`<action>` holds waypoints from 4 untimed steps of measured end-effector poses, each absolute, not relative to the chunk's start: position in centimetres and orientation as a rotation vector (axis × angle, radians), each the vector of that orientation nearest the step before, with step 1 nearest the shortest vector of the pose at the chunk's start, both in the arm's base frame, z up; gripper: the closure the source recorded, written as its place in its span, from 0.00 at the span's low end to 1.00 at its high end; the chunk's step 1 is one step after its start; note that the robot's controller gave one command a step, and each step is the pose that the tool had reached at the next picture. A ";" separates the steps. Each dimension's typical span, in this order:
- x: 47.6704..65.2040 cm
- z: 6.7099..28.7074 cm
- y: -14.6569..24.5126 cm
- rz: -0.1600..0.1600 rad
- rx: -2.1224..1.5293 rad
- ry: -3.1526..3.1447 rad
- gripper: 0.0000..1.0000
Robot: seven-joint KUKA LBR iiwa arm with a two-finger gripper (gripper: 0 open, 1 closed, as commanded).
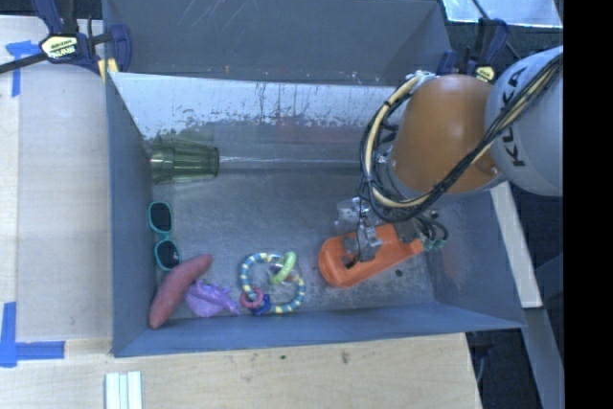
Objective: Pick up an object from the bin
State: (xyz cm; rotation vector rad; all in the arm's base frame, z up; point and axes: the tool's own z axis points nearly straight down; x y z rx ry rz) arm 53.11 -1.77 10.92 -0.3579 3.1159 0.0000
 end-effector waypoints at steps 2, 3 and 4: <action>52.9 15.6 -1.9 0.001 -0.361 3.122 1.00; 52.9 21.0 -2.1 0.001 -0.424 3.109 1.00; 52.7 27.8 -3.9 0.001 -0.401 3.113 1.00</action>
Offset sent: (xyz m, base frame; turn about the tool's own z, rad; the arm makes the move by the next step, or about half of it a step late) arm -0.0007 -0.0037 0.1055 -0.0050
